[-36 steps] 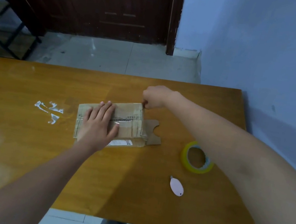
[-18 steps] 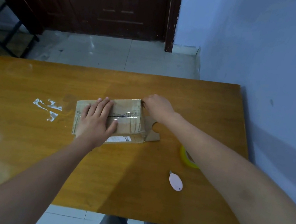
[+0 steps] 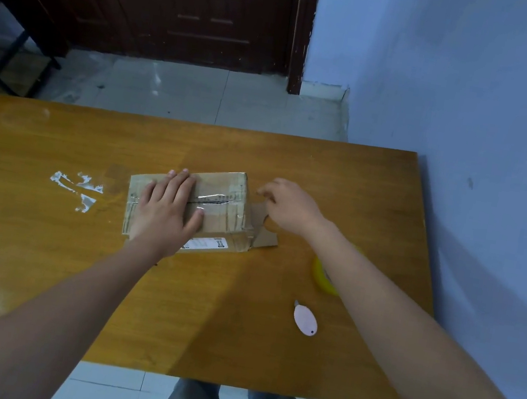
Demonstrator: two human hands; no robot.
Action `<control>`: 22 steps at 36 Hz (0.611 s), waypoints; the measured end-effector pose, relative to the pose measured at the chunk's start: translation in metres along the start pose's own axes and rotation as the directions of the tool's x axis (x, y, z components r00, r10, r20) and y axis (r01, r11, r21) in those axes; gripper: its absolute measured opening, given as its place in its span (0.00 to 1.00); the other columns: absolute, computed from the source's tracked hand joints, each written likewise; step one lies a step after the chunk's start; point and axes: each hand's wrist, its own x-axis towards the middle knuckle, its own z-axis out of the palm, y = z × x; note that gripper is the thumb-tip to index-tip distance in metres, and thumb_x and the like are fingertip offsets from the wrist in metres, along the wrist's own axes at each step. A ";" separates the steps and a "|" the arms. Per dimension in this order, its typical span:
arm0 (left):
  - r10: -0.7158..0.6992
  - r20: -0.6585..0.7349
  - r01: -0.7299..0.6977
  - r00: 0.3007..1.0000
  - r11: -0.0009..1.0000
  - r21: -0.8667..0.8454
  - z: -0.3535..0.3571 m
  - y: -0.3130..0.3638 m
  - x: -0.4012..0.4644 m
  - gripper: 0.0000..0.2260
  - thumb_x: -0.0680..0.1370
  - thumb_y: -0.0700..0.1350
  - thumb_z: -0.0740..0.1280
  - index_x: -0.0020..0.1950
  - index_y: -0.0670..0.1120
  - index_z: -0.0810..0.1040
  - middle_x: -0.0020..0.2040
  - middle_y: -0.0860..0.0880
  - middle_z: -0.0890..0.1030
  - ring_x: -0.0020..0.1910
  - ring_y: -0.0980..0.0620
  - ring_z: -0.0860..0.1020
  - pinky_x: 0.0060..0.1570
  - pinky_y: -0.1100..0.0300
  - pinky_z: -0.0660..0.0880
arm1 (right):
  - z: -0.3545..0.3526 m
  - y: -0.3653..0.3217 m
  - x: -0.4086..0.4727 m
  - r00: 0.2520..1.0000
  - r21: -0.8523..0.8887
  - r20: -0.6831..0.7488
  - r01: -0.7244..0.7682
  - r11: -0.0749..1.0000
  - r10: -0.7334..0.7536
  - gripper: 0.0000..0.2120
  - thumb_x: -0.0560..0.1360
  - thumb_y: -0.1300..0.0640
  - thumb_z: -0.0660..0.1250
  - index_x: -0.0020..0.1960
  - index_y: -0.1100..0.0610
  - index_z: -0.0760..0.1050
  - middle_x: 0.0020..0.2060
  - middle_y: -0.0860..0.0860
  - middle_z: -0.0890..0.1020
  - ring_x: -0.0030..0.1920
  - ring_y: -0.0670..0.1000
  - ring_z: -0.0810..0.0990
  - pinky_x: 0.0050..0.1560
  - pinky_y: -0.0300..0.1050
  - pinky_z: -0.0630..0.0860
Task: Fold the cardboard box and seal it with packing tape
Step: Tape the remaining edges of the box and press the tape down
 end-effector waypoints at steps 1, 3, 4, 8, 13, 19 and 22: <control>0.000 0.001 0.000 1.000 1.000 -0.002 0.000 0.000 0.000 0.32 0.75 0.61 0.47 0.75 0.46 0.61 0.75 0.48 0.63 0.75 0.47 0.58 0.73 0.47 0.53 | 0.001 0.001 -0.004 0.999 0.022 -0.041 0.010 1.000 -0.010 0.18 0.78 0.61 0.55 0.65 0.56 0.74 0.62 0.52 0.75 0.63 0.53 0.73 0.58 0.51 0.74; -0.002 0.004 0.002 1.000 1.000 -0.003 0.001 -0.001 0.000 0.33 0.75 0.62 0.46 0.75 0.46 0.61 0.75 0.48 0.63 0.75 0.47 0.57 0.73 0.47 0.53 | 0.005 0.000 -0.013 0.995 0.049 -0.083 0.057 0.997 -0.053 0.17 0.78 0.60 0.57 0.63 0.55 0.75 0.59 0.50 0.75 0.59 0.51 0.74 0.52 0.46 0.74; -0.002 0.003 0.002 1.000 1.000 -0.004 0.001 -0.001 0.000 0.33 0.75 0.62 0.46 0.75 0.46 0.61 0.75 0.48 0.63 0.75 0.47 0.58 0.73 0.47 0.53 | 0.008 -0.002 -0.017 0.994 0.058 -0.081 0.082 0.995 -0.077 0.16 0.77 0.59 0.57 0.63 0.54 0.74 0.57 0.49 0.75 0.57 0.50 0.74 0.50 0.46 0.74; -0.002 0.003 0.002 1.000 1.000 -0.007 0.001 -0.001 0.000 0.33 0.75 0.62 0.46 0.75 0.46 0.61 0.75 0.48 0.63 0.75 0.47 0.58 0.73 0.47 0.54 | 0.026 -0.009 -0.032 0.985 0.022 -0.076 0.154 0.988 -0.152 0.16 0.76 0.54 0.62 0.64 0.53 0.71 0.56 0.48 0.74 0.56 0.47 0.73 0.48 0.44 0.75; -0.001 -0.004 0.001 1.000 1.000 -0.004 0.001 0.000 -0.001 0.33 0.75 0.62 0.46 0.74 0.46 0.61 0.75 0.48 0.63 0.75 0.47 0.58 0.73 0.47 0.53 | 0.037 -0.010 -0.038 0.975 -0.080 -0.113 0.185 0.979 -0.193 0.14 0.75 0.51 0.65 0.58 0.55 0.72 0.55 0.49 0.76 0.56 0.50 0.74 0.53 0.47 0.74; 0.001 -0.006 -0.001 1.000 1.000 0.002 0.000 0.000 -0.001 0.33 0.75 0.62 0.46 0.75 0.46 0.61 0.75 0.48 0.63 0.75 0.47 0.58 0.73 0.47 0.53 | 0.041 -0.007 -0.036 0.962 -0.277 -0.107 0.215 0.936 -0.253 0.15 0.76 0.48 0.64 0.57 0.57 0.72 0.57 0.51 0.77 0.59 0.51 0.73 0.55 0.45 0.69; 0.003 -0.008 -0.003 1.000 1.000 0.005 0.000 0.001 -0.001 0.33 0.75 0.62 0.46 0.75 0.46 0.61 0.75 0.48 0.63 0.75 0.47 0.58 0.73 0.47 0.53 | 0.043 -0.009 -0.034 0.958 -0.336 -0.091 0.228 0.914 -0.273 0.15 0.77 0.48 0.62 0.57 0.57 0.73 0.57 0.52 0.78 0.59 0.52 0.74 0.54 0.45 0.68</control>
